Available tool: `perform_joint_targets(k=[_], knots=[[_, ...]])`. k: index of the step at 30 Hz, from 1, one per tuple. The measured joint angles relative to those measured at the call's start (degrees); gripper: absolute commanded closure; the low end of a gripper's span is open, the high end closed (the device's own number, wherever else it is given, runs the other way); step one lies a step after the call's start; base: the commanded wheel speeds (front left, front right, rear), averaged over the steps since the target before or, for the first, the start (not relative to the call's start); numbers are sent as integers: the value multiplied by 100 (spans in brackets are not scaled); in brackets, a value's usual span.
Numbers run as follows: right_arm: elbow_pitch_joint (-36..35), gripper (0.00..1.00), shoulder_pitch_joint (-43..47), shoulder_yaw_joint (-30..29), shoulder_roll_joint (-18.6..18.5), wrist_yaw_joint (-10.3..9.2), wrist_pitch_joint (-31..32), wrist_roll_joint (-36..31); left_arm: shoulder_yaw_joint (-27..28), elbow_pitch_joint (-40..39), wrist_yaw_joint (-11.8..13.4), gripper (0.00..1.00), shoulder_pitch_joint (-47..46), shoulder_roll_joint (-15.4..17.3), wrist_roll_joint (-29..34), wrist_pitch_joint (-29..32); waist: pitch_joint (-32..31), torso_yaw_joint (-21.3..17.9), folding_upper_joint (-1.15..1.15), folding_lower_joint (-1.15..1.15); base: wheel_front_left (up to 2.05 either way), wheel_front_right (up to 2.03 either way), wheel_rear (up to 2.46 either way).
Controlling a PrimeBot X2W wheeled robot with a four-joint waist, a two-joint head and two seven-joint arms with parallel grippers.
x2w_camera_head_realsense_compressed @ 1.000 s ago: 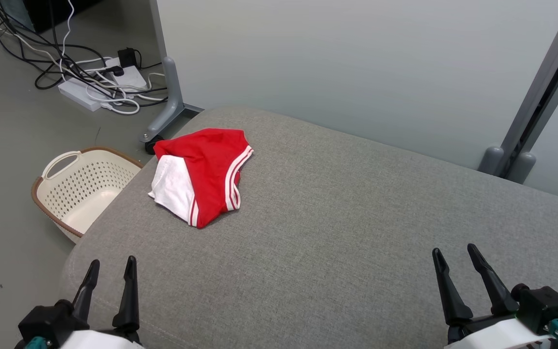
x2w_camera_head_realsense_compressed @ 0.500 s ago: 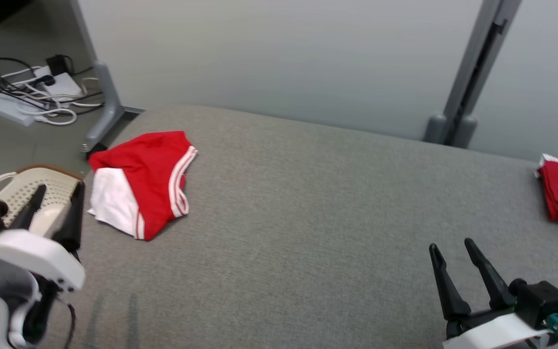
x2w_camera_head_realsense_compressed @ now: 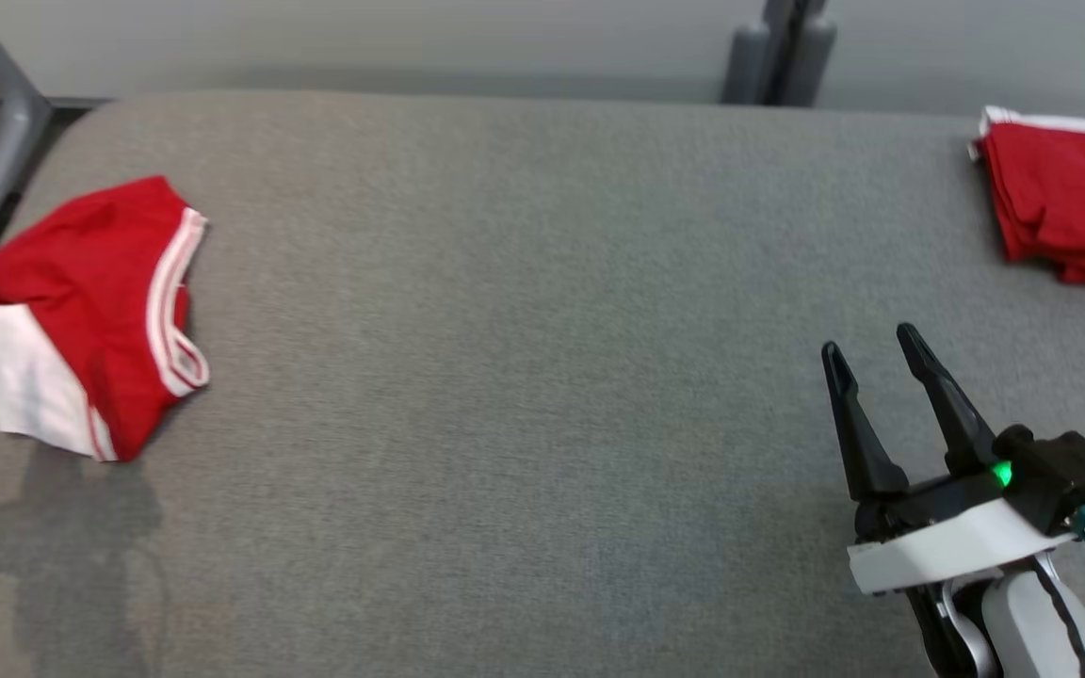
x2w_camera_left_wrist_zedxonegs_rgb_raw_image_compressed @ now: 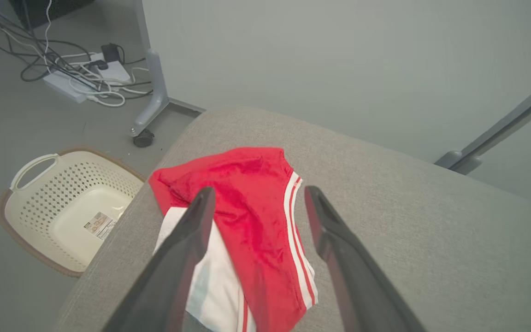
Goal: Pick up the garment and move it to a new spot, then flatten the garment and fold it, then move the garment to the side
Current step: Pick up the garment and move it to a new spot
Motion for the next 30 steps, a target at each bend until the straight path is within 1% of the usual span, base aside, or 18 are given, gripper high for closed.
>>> perform_joint_targets(k=[8, 10, 13, 17, 20, 21, 22, 23, 24, 30], knots=[[-202, 0, -400, 8, 32, 0, 1, -68, -76, 1515, -49, 0, -919, 388, -68, 157, 798, -577, 0, 0, 0, 0, 0], [-242, 0, -457, -18, 46, 0, 0, -71, -131, 1855, -51, 0, -1032, 452, -89, 333, 956, -717, 0, 0, 0, 0, 0], [-267, 0, -464, -55, 58, -1, 0, -77, -261, 2313, -59, 0, -1098, 465, -207, 814, 1142, -900, 0, 0, 0, 0, 0], [-287, 0, -464, -80, 78, 0, 1, -78, -385, 2616, -77, 0, -1235, 575, -325, 1247, 1279, -1053, 0, 0, 0, 0, 0], [-287, 0, -463, -94, 103, 0, 1, -88, -491, 2643, -77, 0, -1289, 598, -421, 1352, 1294, -1072, 0, 0, 0, 0, 0], [-286, 0, -464, -94, 112, 0, 0, -104, -530, 2627, -77, 13, -1291, 600, -465, 1351, 1294, -1067, 0, 0, 0, 0, 0], [-281, 0, -465, -93, 122, 0, 0, -113, -567, 2614, -77, 54, -1291, 603, -501, 1343, 1294, -1060, 0, 0, 0, 0, 0], [-277, 0, -470, -89, 134, 0, 1, -114, -608, 2607, -77, 73, -1291, 605, -530, 1316, 1292, -1053, 0, 0, 0, 0, 0], [-270, 0, -475, -82, 140, 0, 1, -120, -654, 2598, -77, 99, -1291, 606, -566, 1294, 1287, -1046, 0, 0, 0, 0, 0], [-197, 0, -503, -65, 135, 0, 1, -120, -896, 2576, -85, 100, -1291, 616, -732, 1063, 1205, -1017, 0, 0, 0, 0, 0]])
